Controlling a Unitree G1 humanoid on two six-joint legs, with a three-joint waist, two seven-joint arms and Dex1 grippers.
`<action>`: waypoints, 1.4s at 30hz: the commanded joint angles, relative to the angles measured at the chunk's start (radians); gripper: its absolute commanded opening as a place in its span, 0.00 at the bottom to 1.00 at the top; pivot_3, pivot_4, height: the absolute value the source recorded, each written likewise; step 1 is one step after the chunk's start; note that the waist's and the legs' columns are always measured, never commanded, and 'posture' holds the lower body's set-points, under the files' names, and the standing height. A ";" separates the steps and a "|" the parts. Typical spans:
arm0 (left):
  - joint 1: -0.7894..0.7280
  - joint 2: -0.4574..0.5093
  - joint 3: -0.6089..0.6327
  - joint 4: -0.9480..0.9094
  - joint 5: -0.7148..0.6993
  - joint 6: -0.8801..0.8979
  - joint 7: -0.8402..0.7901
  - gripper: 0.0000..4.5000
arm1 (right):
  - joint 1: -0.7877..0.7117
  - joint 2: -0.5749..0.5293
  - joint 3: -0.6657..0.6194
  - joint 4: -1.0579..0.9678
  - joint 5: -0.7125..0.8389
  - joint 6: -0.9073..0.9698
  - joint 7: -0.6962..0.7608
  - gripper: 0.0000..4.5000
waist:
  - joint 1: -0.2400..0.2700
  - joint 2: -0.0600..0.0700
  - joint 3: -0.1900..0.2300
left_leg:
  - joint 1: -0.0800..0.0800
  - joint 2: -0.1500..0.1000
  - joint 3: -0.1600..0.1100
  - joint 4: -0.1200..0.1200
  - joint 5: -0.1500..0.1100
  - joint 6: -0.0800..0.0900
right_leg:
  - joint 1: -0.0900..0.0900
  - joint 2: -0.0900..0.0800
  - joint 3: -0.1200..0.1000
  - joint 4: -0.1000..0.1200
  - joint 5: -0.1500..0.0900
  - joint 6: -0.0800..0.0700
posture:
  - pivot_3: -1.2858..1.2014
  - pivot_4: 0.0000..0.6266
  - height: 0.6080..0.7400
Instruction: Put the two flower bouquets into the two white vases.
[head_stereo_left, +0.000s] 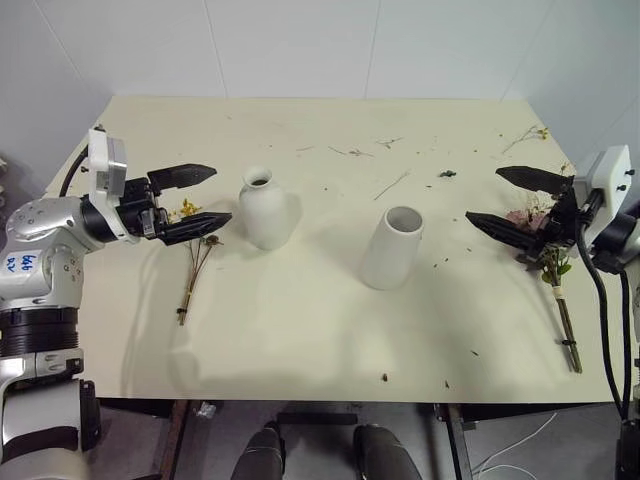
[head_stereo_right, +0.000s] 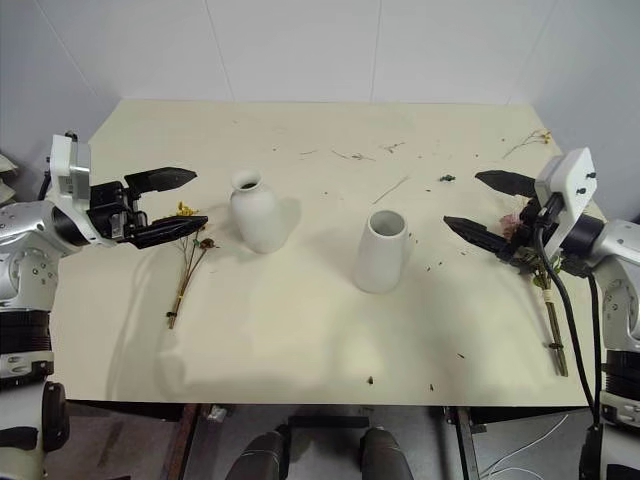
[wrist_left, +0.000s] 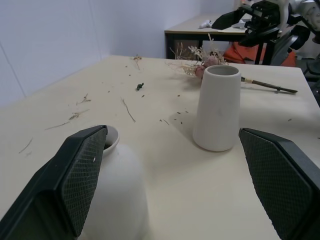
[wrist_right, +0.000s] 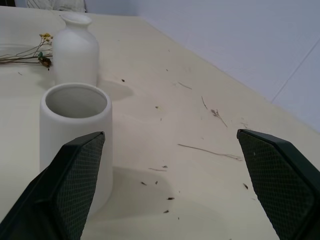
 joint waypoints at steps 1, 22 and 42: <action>0.001 0.048 0.042 -0.027 0.001 0.001 0.007 1.00 | -0.050 0.021 0.016 -0.002 0.015 -0.018 -0.008 0.99 | -0.002 0.000 0.000 | 0.000 0.000 0.000 0.000 0.000 0.000 | 0.000 0.000 0.000 0.000 0.000 0.000 | 0.52 0.24 1.00; 0.030 0.277 -0.264 -0.450 0.256 1.051 0.452 1.00 | -0.214 0.068 0.118 0.036 0.031 -0.038 0.076 0.99 | -0.001 0.000 0.000 | -0.002 0.001 -0.001 -0.002 -0.001 -0.001 | -0.002 0.003 0.002 0.000 -0.002 0.001 | 0.52 0.24 1.00; 0.090 0.090 -0.223 -0.384 0.262 1.257 0.713 0.96 | -0.162 0.016 0.101 -0.120 0.131 0.025 0.179 1.00 | 0.001 0.000 0.000 | -0.005 0.002 0.000 0.004 -0.001 -0.002 | -0.008 0.005 0.004 0.009 -0.002 -0.001 | 0.52 0.24 1.00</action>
